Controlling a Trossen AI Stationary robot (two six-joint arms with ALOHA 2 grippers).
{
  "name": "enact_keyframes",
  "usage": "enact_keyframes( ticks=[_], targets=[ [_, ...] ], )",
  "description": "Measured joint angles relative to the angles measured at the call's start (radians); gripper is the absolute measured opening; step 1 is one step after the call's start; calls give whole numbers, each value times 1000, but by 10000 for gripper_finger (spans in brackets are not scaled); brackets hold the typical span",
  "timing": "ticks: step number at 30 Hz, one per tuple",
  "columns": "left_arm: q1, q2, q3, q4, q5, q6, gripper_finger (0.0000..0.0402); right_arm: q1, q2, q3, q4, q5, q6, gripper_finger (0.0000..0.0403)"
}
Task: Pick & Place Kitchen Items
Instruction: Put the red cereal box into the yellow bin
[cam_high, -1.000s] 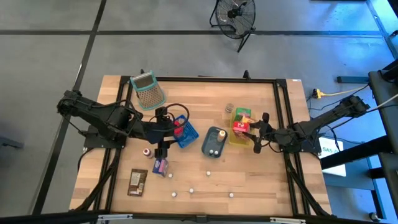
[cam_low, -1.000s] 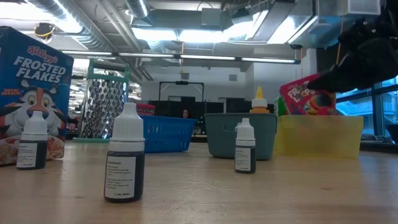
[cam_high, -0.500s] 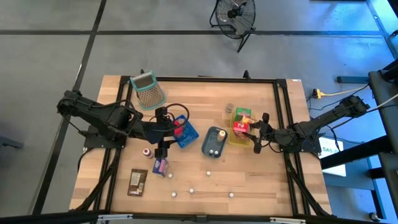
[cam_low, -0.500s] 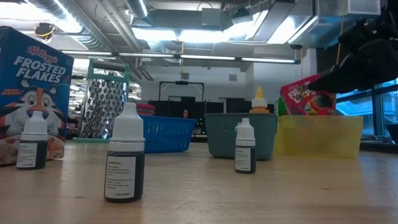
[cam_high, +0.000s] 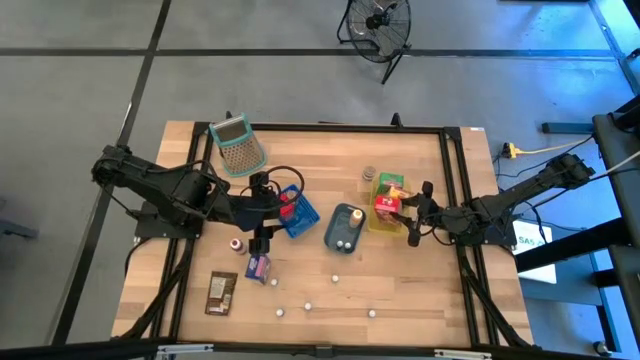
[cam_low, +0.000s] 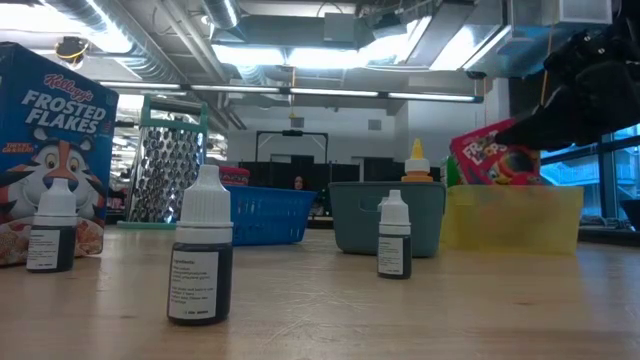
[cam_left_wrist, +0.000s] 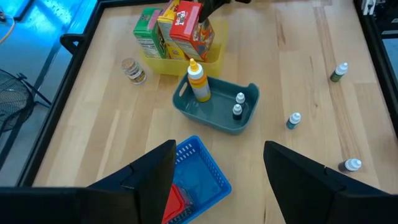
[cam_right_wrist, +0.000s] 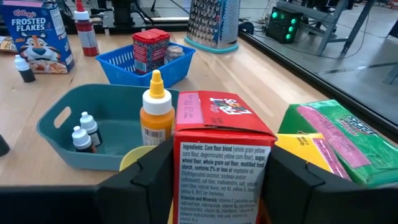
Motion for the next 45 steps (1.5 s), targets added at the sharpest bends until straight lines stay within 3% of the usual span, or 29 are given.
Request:
enact_keyframes(
  ticks=[22, 45],
  targets=[
    [0, 0, 0, 0, 0, 0, 239, -38, 0, 0, 1, -43, -8, 198],
    [0, 0, 0, 0, 0, 0, 239, -38, 0, -1, 12, -32, -31, 238]
  ],
)
